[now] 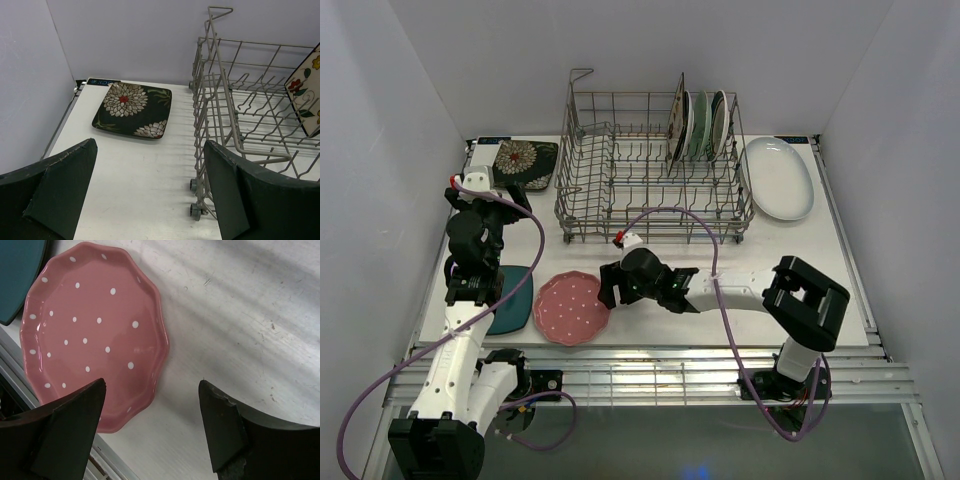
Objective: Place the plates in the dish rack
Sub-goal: Pick up the plate at the center of the board, then insert the plate into the dish rack.
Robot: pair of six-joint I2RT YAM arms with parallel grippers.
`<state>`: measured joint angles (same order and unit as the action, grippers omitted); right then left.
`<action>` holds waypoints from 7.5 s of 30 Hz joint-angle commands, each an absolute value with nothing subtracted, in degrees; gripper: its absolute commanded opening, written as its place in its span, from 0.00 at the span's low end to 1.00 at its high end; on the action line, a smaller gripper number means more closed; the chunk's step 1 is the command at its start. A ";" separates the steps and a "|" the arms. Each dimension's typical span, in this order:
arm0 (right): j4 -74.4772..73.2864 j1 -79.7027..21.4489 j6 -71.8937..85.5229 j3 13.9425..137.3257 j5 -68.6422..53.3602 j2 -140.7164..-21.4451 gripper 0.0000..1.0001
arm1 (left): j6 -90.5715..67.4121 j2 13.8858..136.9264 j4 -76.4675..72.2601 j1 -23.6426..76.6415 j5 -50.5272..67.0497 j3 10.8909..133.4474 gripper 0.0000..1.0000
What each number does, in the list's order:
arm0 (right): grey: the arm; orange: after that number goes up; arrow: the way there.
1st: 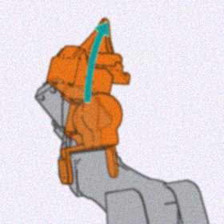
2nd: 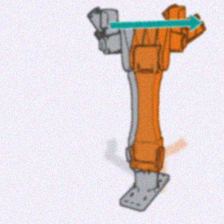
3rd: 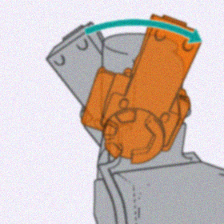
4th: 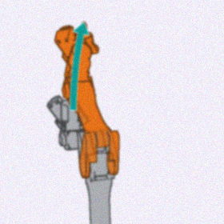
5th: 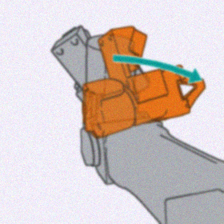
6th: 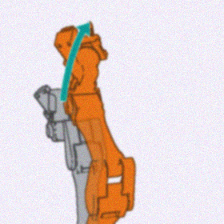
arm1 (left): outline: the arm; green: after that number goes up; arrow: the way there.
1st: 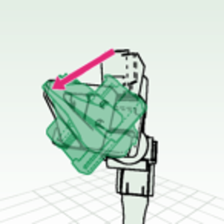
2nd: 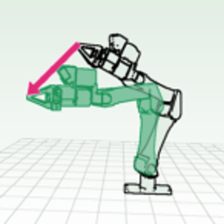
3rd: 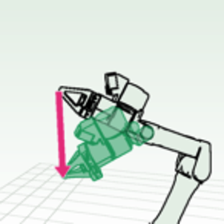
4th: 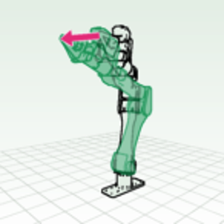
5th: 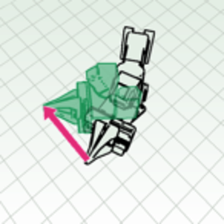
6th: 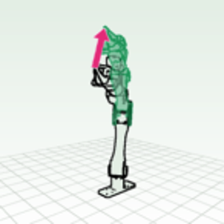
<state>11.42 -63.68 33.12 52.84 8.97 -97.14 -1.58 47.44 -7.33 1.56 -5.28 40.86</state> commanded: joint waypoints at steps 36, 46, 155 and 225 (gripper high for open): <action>17.93 -63.72 39.64 56.87 5.36 -105.99 0.56 | -1.23 45.53 -7.38 1.32 -4.22 40.60 0.98; 18.02 -63.81 40.08 56.16 5.19 -106.61 0.54 | -1.14 45.62 -7.38 1.32 -4.04 40.52 0.98; -14.77 -72.42 7.66 87.09 54.75 -82.35 0.08 | -0.62 43.86 -7.03 1.32 -4.66 41.13 0.98; 35.77 -42.72 -43.07 132.98 68.91 -127.44 0.08 | -0.79 45.88 -7.38 1.32 -3.78 40.87 0.98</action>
